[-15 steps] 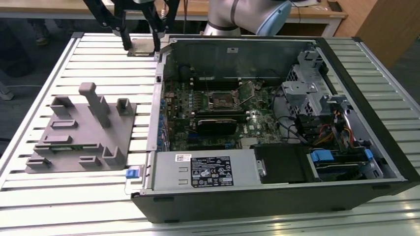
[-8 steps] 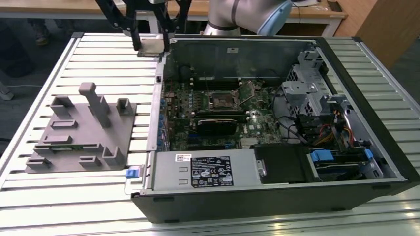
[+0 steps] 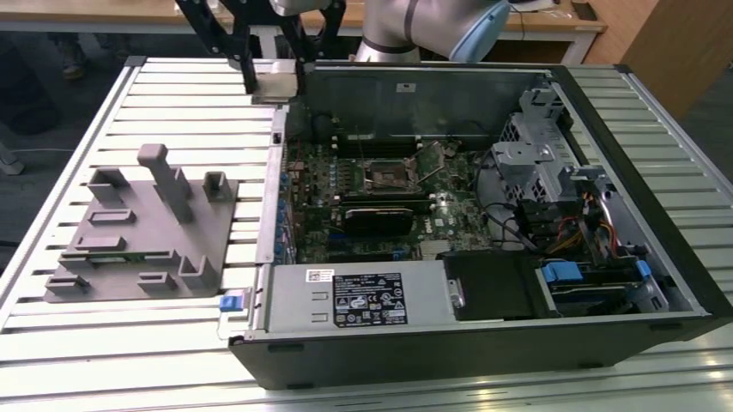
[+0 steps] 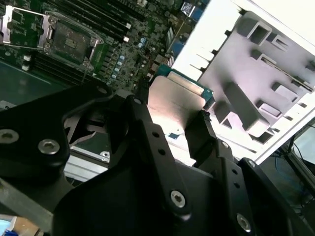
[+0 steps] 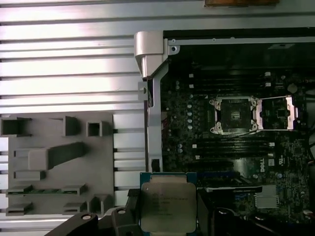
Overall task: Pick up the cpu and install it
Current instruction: 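Pick up the cpu and move it towards the insertion slot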
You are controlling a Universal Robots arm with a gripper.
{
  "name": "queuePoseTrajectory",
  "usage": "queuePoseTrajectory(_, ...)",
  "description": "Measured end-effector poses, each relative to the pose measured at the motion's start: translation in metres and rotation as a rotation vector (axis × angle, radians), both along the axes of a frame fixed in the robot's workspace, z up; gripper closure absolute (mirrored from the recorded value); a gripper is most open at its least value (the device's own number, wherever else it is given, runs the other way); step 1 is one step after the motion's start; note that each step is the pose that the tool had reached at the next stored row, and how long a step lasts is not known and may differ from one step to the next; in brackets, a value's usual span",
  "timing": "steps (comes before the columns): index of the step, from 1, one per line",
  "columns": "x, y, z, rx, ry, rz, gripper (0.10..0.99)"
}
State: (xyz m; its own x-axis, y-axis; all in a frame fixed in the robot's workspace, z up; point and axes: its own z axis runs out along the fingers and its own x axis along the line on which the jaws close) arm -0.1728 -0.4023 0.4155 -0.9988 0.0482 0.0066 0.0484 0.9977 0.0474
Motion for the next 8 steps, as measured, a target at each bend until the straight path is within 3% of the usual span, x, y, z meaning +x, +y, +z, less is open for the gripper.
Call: queuePoseTrajectory(8, 0.0333, 0.0084, -0.0089, 0.000, -0.0051, 0.000, 0.545)
